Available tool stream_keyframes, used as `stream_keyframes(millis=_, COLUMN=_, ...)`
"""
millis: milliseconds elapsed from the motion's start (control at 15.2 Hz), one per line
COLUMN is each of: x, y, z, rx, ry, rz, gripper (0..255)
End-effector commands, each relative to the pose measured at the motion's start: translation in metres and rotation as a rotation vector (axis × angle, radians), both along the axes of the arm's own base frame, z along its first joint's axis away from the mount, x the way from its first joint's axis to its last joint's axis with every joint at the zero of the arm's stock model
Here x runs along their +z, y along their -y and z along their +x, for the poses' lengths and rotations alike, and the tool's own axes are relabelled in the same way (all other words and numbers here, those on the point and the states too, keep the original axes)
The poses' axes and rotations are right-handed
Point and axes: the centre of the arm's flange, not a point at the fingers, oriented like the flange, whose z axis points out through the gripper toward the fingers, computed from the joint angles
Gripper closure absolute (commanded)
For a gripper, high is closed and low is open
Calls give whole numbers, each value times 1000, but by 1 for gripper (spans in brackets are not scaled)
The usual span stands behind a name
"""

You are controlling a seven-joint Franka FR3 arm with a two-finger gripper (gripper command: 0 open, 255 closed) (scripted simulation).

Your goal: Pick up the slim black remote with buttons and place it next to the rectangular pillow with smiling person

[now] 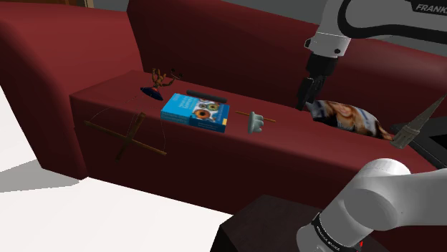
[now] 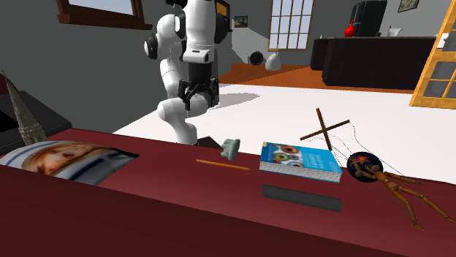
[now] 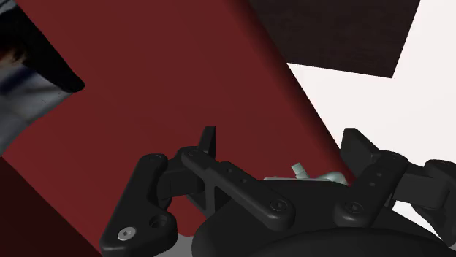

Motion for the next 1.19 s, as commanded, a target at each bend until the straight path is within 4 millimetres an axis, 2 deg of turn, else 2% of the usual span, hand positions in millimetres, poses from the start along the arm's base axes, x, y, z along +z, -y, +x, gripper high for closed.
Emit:
stream_keyframes(millis=0, x=0, y=0, z=0, rx=0, ry=0, rz=0, gripper=0)
stream_keyframes(millis=528, x=-26, y=6, z=102, rx=138, ry=-5, rz=42, gripper=0)
stream_keyframes(millis=1122, x=-55, y=-6, z=216, rx=294, ry=-11, rz=89, gripper=0)
